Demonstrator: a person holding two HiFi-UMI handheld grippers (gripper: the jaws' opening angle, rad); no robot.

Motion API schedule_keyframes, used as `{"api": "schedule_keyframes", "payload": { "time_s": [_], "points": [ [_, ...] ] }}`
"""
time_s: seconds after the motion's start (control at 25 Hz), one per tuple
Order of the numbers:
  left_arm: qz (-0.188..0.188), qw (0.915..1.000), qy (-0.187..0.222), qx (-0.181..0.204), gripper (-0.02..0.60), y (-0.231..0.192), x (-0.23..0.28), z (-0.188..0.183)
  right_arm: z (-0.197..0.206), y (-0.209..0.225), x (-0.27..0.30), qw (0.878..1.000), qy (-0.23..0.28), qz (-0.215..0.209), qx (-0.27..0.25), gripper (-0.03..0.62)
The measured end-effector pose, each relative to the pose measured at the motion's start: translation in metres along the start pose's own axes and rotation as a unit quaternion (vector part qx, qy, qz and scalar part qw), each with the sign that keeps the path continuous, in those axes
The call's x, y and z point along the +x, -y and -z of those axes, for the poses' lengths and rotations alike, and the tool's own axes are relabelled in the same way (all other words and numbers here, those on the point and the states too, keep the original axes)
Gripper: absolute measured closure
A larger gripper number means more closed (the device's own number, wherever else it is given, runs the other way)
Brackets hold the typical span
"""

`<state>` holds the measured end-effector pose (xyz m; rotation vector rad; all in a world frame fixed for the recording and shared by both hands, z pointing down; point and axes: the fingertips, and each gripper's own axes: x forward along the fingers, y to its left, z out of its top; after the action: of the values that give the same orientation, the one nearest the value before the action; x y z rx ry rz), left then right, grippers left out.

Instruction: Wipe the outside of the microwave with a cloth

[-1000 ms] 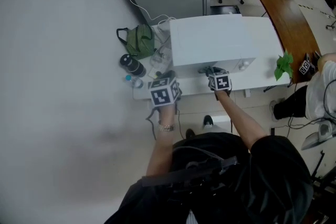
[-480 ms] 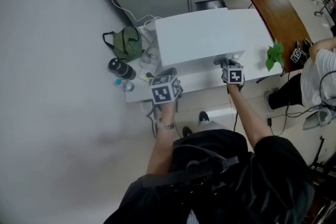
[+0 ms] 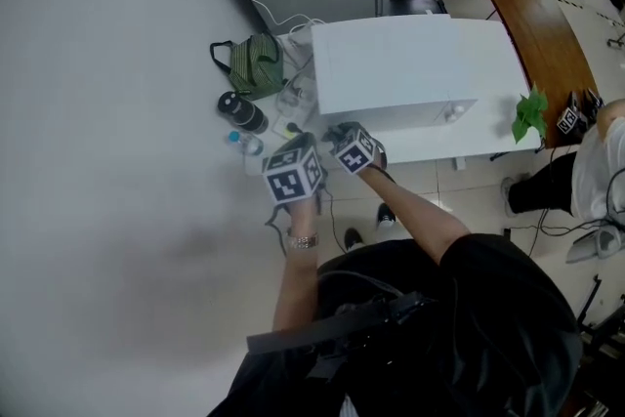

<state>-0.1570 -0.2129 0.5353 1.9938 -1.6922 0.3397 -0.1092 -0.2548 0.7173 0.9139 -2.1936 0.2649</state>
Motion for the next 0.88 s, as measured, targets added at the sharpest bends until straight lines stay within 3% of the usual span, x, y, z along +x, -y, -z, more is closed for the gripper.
{"api": "schedule_keyframes", "payload": {
  "time_s": [0.24, 0.4, 0.68, 0.76, 0.88],
  "points": [
    [-0.015, 0.9998, 0.003, -0.012, 0.588, -0.016, -0.003, 0.0, 0.023, 0.033, -0.006, 0.999, -0.025, 0.041, -0.001, 0.528],
    [-0.002, 1.0, -0.001, -0.005, 0.588, -0.004, 0.007, -0.001, 0.079, 0.095, -0.027, 0.995, -0.046, 0.08, 0.039, 0.528],
    [0.038, 0.9989, -0.025, 0.013, 0.588, 0.031, 0.03, 0.003, 0.149, 0.215, -0.107, 0.966, -0.085, 0.202, 0.135, 0.528],
    [0.046, 0.9984, -0.03, 0.016, 0.588, 0.038, 0.033, 0.006, 0.158, 0.228, -0.112, 0.964, -0.076, 0.202, 0.155, 0.528],
    [0.052, 0.9979, -0.033, 0.02, 0.588, 0.046, 0.035, 0.009, 0.152, 0.207, -0.095, 0.974, -0.046, 0.158, 0.159, 0.528]
  ]
}}
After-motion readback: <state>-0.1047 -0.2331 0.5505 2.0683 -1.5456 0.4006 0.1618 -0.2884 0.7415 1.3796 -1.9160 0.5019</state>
